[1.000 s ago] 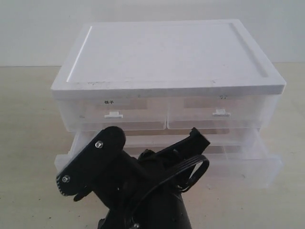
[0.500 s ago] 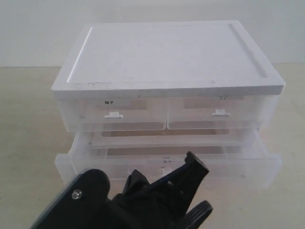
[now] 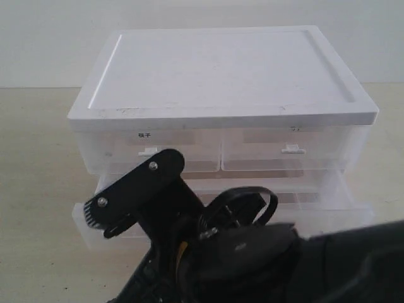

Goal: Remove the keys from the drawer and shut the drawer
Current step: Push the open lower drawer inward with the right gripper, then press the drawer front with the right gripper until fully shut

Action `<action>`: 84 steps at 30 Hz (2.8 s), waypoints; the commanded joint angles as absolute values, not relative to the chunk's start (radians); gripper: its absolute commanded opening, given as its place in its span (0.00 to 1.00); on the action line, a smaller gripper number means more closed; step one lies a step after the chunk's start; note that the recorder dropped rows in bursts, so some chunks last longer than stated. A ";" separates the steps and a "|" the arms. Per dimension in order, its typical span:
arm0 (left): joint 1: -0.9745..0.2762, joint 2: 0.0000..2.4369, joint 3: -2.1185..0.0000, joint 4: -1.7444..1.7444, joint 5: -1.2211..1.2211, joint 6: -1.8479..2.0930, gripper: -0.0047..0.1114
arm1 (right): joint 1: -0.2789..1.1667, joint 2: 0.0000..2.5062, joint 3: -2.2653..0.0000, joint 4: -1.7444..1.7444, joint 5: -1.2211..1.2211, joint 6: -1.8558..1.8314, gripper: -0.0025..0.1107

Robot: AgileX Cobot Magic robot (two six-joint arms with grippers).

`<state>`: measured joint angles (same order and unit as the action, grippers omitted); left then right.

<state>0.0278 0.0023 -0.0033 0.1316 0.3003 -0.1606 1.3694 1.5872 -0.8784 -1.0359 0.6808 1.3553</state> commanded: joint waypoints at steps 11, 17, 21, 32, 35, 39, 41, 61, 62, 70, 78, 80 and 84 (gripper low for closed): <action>0.030 0.000 0.000 0.124 0.300 -0.156 0.08 | 1.175 1.572 -0.884 -0.967 0.634 1.222 0.02; 0.030 0.000 0.000 0.124 0.300 -0.156 0.08 | 1.141 1.572 -0.884 -1.098 0.709 1.285 0.02; 0.030 0.000 0.000 0.124 0.300 -0.156 0.08 | 1.137 1.572 -0.884 -1.120 0.707 1.292 0.02; 0.030 0.000 0.000 0.124 0.300 -0.156 0.08 | 1.137 1.572 -0.884 -1.210 0.749 1.393 0.02; 0.030 0.000 0.000 0.124 0.300 -0.156 0.08 | 1.137 1.567 -0.884 -1.126 0.655 1.330 0.02; 0.030 0.000 0.000 0.124 0.300 -0.156 0.08 | 1.151 1.558 -0.884 -0.987 0.580 1.204 0.02; 0.030 0.000 0.000 0.124 0.300 -0.156 0.08 | 1.161 1.561 -0.881 -0.897 0.578 1.134 0.02; 0.030 0.000 0.000 0.124 0.300 -0.156 0.08 | 0.986 1.655 -0.733 -1.092 0.396 1.355 0.02; 0.030 0.000 0.000 0.124 0.300 -0.156 0.08 | 0.986 1.655 -0.733 -1.100 0.394 1.358 0.02; 0.030 0.000 0.000 0.124 0.300 -0.156 0.08 | 0.986 1.655 -0.733 -1.353 0.454 1.606 0.02; 0.030 0.000 0.000 0.124 0.300 -0.156 0.08 | 0.986 1.655 -0.731 -1.423 0.386 1.710 0.02; 0.030 0.000 0.000 0.124 0.300 -0.156 0.08 | 0.986 1.655 -0.730 -1.423 0.318 1.710 0.02; 0.030 0.000 0.000 0.124 0.300 -0.156 0.08 | 0.986 1.655 -0.730 -1.423 0.134 1.710 0.02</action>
<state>0.0278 0.0023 -0.0033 0.1316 0.3003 -0.1606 0.9894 1.6543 -0.7329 -1.4085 0.2470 1.7090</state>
